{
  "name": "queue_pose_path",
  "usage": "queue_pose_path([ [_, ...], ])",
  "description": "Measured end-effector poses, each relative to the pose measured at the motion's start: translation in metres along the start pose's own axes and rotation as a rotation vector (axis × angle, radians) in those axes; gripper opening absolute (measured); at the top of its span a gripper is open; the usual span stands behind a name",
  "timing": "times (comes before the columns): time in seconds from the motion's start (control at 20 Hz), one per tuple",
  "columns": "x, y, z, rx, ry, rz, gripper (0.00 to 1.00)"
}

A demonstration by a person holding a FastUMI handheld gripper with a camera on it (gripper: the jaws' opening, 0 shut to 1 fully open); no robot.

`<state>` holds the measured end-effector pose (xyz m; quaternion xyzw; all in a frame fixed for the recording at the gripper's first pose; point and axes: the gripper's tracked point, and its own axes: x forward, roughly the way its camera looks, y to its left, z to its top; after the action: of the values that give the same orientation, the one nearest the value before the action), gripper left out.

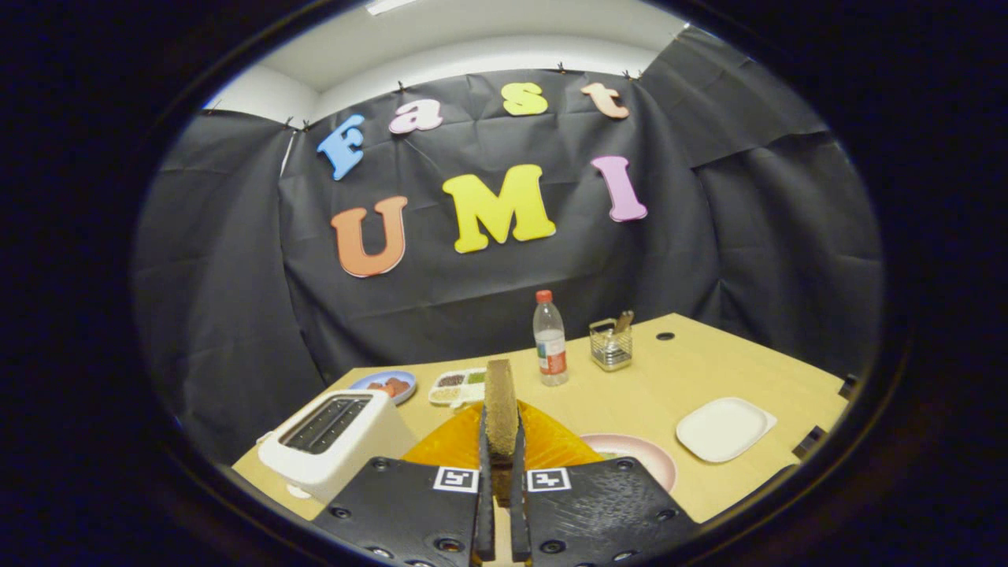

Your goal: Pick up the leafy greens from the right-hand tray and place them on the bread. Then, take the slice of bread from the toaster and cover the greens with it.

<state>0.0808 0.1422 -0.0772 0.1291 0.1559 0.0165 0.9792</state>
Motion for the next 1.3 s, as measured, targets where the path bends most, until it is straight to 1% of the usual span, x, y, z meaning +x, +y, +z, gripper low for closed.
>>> queue_pose_path([
  [0.15, 0.015, -0.019, -0.024, 0.036, 0.044, -0.02, 0.08],
  [0.35, 0.029, -0.033, -0.051, 0.074, 0.1, -0.021, 0.08],
  [0.5, 0.031, -0.045, -0.054, 0.079, 0.105, -0.021, 0.08],
  [0.6, 0.03, -0.056, -0.06, 0.053, 0.125, -0.029, 0.08],
  [0.65, 0.031, -0.061, -0.063, 0.04, 0.136, -0.031, 0.11],
  [0.7, 0.029, -0.067, -0.065, 0.025, 0.15, -0.031, 0.18],
  [0.75, 0.031, -0.073, -0.067, 0.012, 0.156, -0.038, 0.19],
  [0.9, 0.033, -0.093, -0.07, -0.013, 0.18, -0.055, 0.36],
  [1.0, 0.036, -0.105, -0.073, -0.016, 0.199, -0.066, 0.49],
  [1.1, 0.039, -0.116, -0.074, -0.015, 0.212, -0.073, 0.58],
  [1.3, 0.044, -0.129, -0.072, 0.0, 0.219, -0.064, 0.7],
])
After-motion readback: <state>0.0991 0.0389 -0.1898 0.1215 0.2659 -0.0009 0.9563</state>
